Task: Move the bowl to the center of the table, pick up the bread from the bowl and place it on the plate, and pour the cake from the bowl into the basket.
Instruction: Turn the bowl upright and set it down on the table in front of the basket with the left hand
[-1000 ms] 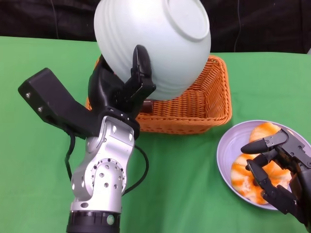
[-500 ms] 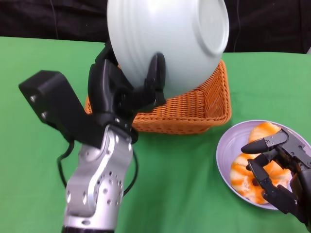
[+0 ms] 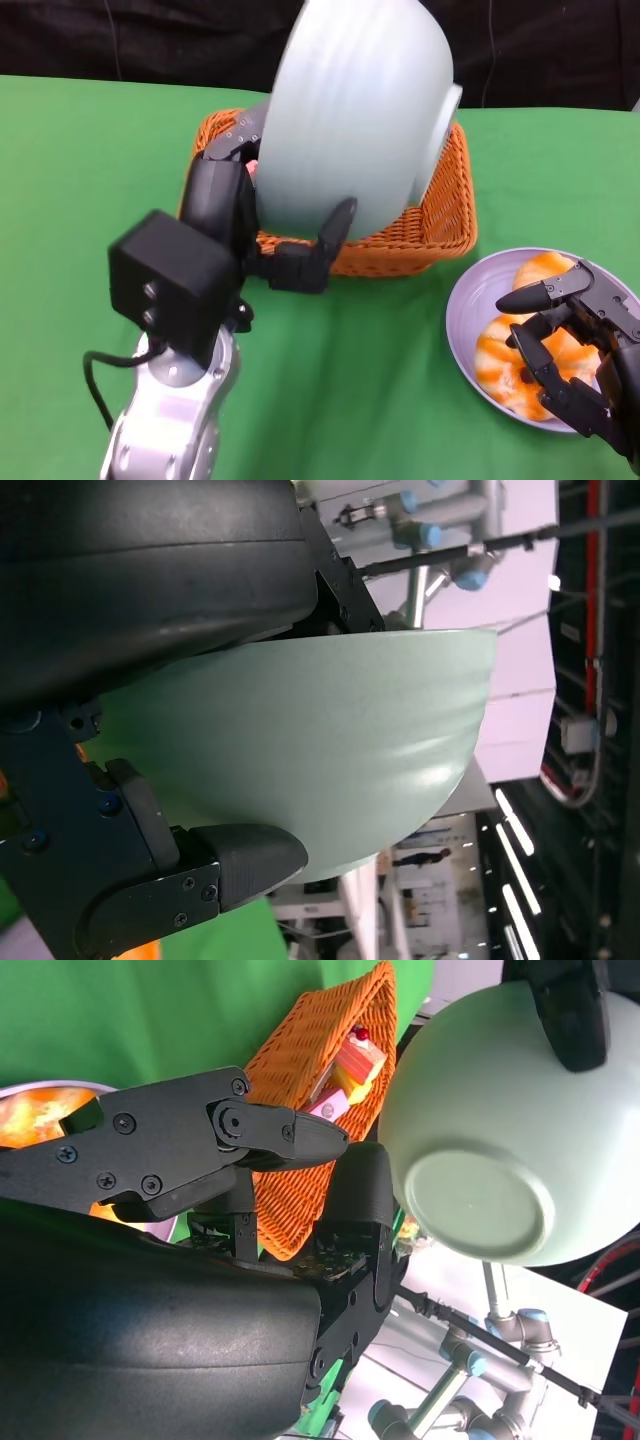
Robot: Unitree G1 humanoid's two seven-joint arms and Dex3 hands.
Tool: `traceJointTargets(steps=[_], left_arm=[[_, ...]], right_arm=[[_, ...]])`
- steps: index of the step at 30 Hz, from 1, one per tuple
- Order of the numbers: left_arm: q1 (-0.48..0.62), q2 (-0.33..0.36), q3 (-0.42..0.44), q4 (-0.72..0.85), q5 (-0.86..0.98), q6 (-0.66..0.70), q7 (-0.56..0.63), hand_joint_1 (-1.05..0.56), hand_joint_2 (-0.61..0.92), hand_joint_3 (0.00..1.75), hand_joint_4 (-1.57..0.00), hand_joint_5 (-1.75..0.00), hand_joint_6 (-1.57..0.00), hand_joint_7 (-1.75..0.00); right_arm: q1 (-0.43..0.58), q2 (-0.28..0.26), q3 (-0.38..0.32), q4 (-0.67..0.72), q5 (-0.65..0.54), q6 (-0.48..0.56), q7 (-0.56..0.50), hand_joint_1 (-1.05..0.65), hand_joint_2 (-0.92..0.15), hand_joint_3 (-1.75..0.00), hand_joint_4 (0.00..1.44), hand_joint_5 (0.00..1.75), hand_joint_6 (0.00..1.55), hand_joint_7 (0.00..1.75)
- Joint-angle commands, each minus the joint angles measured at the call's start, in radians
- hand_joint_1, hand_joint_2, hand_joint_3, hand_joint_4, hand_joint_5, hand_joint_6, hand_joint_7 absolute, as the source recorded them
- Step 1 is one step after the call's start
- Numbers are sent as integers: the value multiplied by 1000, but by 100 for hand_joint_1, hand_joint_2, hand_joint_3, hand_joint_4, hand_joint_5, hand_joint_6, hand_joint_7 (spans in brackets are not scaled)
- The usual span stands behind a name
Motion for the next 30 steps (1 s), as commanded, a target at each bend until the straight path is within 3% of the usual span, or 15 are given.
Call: traceJointTargets(steps=[1, 8, 15, 21, 27, 30], left_arm=[[30, 59, -12, 4, 90, -118, -4, -14, 22, 174, -105, -175, -88, -174], [66, 165, -29, 38, 273, -315, 16, -11, 23, 175, -104, -175, -85, -175], [119, 270, -26, -42, 520, -363, 54, -16, 17, 175, -103, -175, -83, -175], [149, 305, -31, -74, 610, -387, 91, -22, 14, 175, -104, -175, -82, -175], [208, 384, -32, -118, 794, -461, 181, -26, 28, 147, -103, -175, -81, -175], [239, 407, -34, -127, 903, -480, 275, -23, 27, 140, -103, -175, -81, -175]], right_arm=[[-2, -13, -9, 4, 10, 3, 0, -13, -85, -55, 38, 156, 36, 129], [-6, -14, -10, 7, 4, 4, -3, -14, -86, -55, 39, 157, 36, 128], [-9, -14, -9, 9, 10, 12, 1, -14, -87, -53, 39, 157, 36, 127], [-11, -13, -9, 12, 12, 10, -1, -14, -87, -52, 39, 158, 37, 127], [-18, -13, -8, 25, 13, 2, 1, -15, -87, -52, 39, 158, 37, 127], [-22, -13, -8, 30, 14, -2, 1, -15, -87, -52, 39, 159, 38, 127]])
